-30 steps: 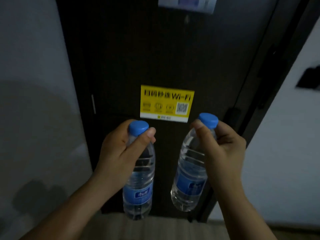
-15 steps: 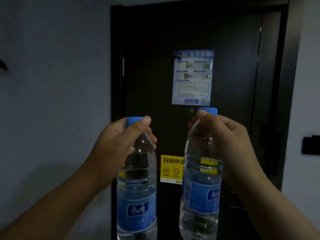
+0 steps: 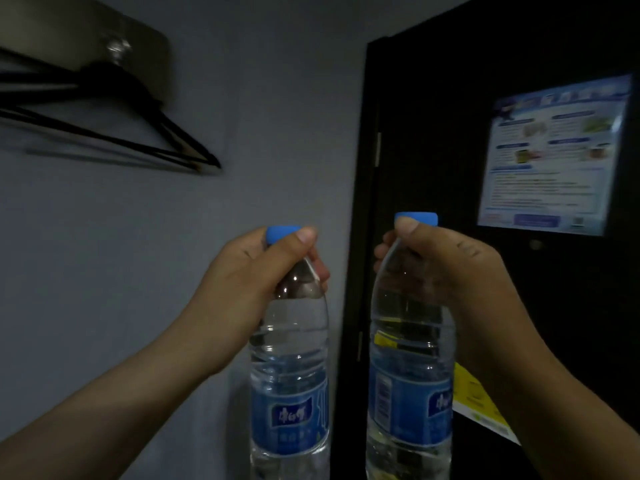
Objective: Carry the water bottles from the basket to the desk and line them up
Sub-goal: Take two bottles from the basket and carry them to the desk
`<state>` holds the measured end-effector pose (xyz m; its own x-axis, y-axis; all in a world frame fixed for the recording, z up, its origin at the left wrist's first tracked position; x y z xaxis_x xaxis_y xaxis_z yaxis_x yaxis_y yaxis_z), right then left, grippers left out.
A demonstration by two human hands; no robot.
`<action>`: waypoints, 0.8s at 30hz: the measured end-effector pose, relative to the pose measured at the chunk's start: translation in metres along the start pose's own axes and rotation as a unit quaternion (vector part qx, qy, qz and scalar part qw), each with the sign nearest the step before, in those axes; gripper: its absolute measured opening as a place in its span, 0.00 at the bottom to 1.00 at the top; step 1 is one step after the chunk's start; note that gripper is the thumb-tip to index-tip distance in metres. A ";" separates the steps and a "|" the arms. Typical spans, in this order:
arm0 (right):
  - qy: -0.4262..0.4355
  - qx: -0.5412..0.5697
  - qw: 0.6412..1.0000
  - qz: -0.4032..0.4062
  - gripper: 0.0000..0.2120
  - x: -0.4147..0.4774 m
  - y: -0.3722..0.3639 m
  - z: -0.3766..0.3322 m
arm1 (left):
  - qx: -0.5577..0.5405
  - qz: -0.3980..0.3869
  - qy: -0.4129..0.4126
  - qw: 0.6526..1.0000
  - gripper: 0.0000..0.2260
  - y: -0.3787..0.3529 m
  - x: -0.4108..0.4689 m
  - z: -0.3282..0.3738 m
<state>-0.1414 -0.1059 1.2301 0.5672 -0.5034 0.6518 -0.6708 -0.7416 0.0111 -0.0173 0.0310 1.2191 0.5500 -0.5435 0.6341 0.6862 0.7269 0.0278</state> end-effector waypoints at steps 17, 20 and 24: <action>0.032 0.222 0.948 -0.227 0.17 -0.045 -0.182 -0.023 | 0.256 0.244 0.033 0.935 0.17 0.139 -0.160 0.097; 0.043 0.245 0.929 -0.275 0.17 -0.074 -0.221 -0.050 | 0.307 0.273 0.042 0.911 0.16 0.163 -0.203 0.126; 0.045 0.266 0.896 -0.352 0.17 -0.126 -0.269 -0.089 | 0.349 0.315 0.052 0.881 0.15 0.188 -0.261 0.176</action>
<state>-0.0748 0.1964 1.2123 0.7032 0.1920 0.6845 0.1740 -0.9800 0.0961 -0.1158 0.3834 1.1943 0.7822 0.0505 0.6210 -0.2110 0.9593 0.1877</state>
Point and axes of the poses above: each hand's wrist, its own x-axis towards the middle knuckle, its own y-axis out of the back of the hand, z = x × y, the point moved 5 cm from there along x, towards the middle knuckle, and after that the axes turned 2 degrees about y, right-handed, at the moved point
